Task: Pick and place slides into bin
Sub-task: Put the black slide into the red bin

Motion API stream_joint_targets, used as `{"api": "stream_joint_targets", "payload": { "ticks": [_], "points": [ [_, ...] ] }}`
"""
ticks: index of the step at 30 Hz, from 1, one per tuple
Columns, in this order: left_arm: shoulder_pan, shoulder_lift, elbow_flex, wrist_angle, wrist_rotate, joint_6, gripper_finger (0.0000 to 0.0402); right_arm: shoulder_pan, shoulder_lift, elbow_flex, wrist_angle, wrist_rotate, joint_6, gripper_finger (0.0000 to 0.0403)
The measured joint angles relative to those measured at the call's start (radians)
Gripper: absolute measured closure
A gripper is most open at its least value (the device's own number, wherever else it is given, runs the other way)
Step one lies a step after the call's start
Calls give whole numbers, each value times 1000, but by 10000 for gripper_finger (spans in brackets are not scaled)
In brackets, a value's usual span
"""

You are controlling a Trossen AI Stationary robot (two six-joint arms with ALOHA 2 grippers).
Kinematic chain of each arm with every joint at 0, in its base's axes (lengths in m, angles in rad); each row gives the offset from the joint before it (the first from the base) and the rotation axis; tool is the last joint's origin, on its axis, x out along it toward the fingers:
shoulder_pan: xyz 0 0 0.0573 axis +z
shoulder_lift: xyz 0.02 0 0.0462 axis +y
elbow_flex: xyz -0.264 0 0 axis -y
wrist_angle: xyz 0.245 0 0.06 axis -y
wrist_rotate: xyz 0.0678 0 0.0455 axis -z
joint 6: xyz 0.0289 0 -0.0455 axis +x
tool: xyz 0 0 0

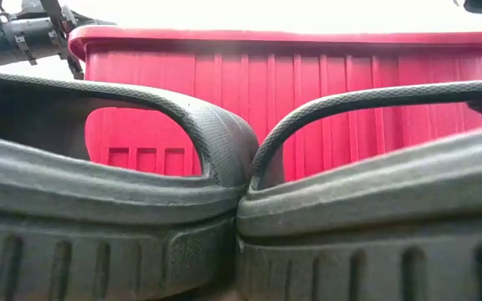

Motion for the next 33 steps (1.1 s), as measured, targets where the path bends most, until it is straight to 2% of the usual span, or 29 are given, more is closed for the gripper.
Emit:
{"api": "stream_joint_targets", "payload": {
  "ticks": [14,25,33],
  "points": [
    [0,0,0,-1,1,-6,380,-3,78,0,7,10,56,243],
    [0,0,0,-1,1,-6,380,-3,190,0,169,7,153,243],
    [0,0,0,-2,2,-11,380,0,209,0,254,-26,134,243]
  ]
}}
